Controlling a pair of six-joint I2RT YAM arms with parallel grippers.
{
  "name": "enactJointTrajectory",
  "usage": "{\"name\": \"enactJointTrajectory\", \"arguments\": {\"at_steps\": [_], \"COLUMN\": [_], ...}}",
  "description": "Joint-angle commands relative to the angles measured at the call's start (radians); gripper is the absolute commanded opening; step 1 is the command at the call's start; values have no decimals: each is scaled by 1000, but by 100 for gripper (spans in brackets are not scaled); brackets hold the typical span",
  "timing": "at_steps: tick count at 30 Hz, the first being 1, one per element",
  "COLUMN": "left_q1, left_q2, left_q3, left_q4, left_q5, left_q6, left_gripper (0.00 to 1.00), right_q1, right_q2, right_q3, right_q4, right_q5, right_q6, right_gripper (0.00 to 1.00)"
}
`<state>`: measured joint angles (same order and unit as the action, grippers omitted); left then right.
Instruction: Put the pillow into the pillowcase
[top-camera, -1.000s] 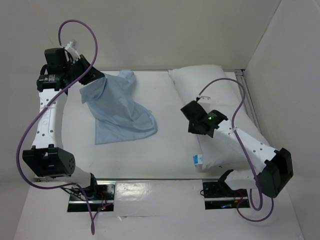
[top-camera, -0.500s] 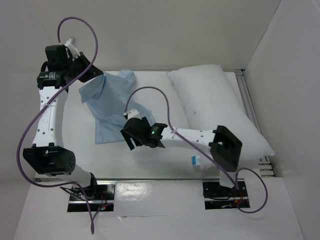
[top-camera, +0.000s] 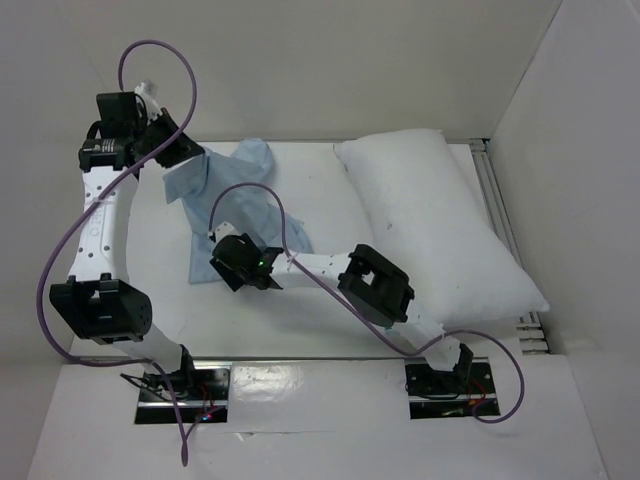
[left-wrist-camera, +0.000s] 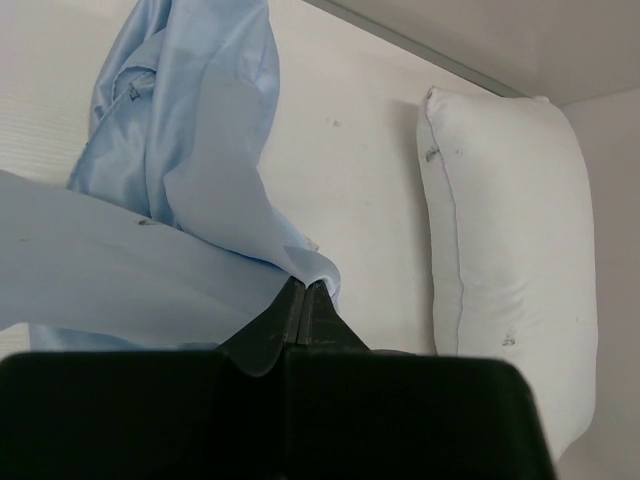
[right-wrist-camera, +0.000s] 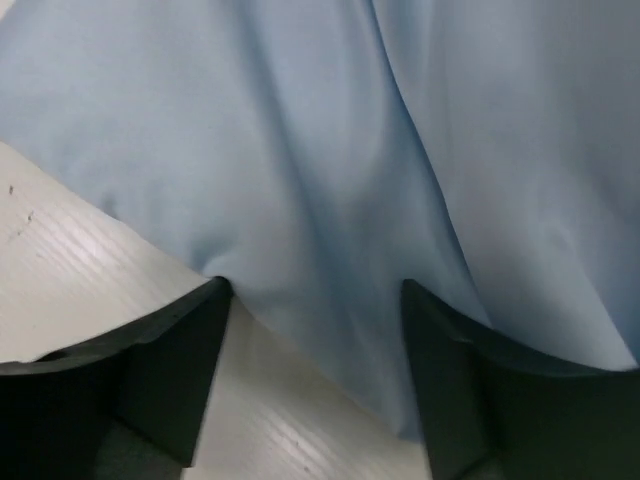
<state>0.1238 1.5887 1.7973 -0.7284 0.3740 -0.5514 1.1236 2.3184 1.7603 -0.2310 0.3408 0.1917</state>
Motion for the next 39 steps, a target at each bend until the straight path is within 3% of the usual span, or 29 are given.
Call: {"name": "enactJointTrajectory", "arguments": {"at_steps": [1, 2, 4, 6, 10, 15, 24, 31, 39], "left_q1": [20, 20, 31, 31, 40, 59, 59, 59, 59], "left_q2": [-6, -6, -6, -15, -15, -33, -151, -366, -440], "left_q3": [31, 31, 31, 31, 49, 79, 97, 108, 276], "left_q4": [15, 15, 15, 15, 15, 15, 78, 194, 193], "left_q5": [-7, -7, -7, -7, -7, 2, 167, 240, 220], "left_q6": [19, 19, 19, 19, 19, -2, -77, -134, -177], "left_gripper": [0, 0, 0, 0, 0, 0, 0, 0, 0], "right_q1": [-28, -28, -28, -28, -28, -81, -104, -104, -104], "right_q2": [42, 42, 20, -25, -255, -669, -1143, -1313, -1372], "right_q3": [63, 64, 54, 4, -189, -445, -450, -345, -265], "right_q4": [21, 21, 9, 9, 77, 127, 30, 9, 68], "right_q5": [-23, -40, -40, -31, 0, -31, 113, 122, 162], "right_q6": [-24, -24, -24, -11, -6, -38, -67, -109, -152], "right_gripper": [71, 63, 23, 0, 0, 0, 0, 0, 0]}}
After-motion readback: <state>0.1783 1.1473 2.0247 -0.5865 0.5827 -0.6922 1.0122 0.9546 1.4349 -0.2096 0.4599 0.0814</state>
